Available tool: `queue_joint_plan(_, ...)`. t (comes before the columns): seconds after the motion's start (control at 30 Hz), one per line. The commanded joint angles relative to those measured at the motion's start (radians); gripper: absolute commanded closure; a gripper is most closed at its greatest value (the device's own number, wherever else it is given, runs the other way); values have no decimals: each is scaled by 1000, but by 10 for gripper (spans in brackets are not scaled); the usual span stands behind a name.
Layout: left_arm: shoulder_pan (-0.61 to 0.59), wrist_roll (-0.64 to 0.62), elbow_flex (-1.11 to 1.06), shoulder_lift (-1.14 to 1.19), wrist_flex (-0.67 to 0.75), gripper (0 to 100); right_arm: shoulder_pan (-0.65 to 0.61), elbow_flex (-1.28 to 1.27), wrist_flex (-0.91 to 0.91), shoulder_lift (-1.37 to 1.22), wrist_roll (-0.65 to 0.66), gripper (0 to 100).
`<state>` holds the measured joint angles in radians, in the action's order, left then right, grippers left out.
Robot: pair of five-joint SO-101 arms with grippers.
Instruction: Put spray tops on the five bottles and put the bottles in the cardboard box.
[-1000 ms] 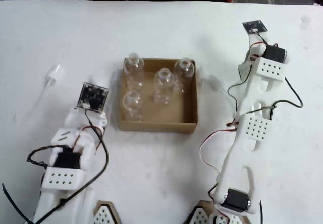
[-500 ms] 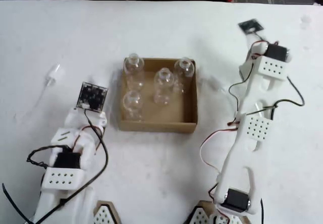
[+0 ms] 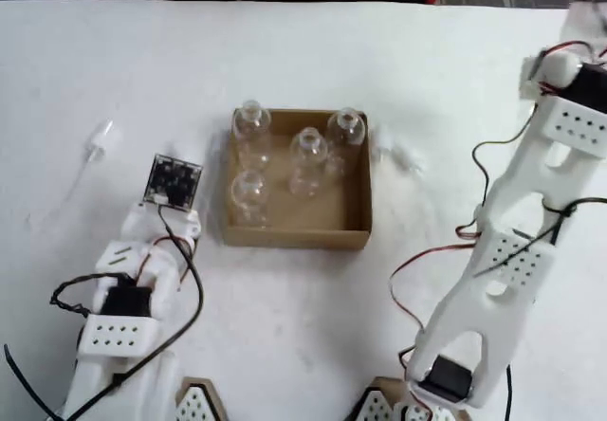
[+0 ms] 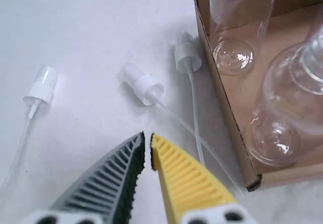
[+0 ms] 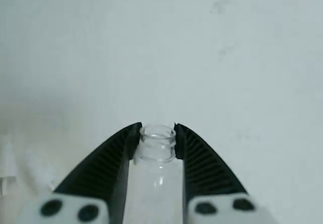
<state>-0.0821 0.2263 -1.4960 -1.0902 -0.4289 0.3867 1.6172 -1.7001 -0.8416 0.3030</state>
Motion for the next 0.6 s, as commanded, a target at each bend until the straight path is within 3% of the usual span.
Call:
queue_joint_plan(0.0,-21,-12,9,5,28,972,19,46,-31,150,-28,984)
queue_joint_plan(0.27,-21,-11,9,5,28,972,24,-2,-33,331,-29,984)
queue_joint_plan(0.57,-21,-11,9,5,28,972,-58,-542,-28,717,-143,984)
